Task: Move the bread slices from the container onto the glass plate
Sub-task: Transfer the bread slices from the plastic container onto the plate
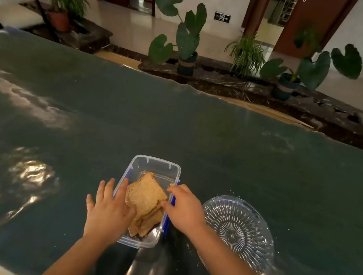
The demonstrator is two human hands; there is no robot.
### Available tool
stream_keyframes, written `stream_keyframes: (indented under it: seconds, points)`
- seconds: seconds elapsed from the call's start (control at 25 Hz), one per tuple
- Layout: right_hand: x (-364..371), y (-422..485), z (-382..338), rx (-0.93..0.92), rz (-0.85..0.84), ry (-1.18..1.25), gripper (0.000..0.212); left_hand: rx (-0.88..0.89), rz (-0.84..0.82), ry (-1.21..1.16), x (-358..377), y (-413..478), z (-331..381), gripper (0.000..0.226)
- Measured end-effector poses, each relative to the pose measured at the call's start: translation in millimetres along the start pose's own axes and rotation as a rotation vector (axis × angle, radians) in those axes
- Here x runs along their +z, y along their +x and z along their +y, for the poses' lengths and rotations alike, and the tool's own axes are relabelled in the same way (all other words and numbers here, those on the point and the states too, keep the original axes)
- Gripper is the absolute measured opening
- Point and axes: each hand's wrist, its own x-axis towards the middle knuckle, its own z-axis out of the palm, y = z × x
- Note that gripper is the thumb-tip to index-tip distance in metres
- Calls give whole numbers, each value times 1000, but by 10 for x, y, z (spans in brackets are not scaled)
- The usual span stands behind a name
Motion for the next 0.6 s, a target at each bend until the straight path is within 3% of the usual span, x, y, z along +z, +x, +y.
stream_keyframes:
  seconds: [0.2, 0.44, 0.6]
  points:
    - [127, 16, -3, -17, -51, -51, 37, -84, -118, -266, 120, -30, -39, 72]
    - [269, 40, 59, -70, -44, -126, 31, -179, -86, -358, 137, -49, 96, 74]
    - [190, -47, 256, -33, 1, -127, 35, -125, -106, -433, 234, -265, 260, 76]
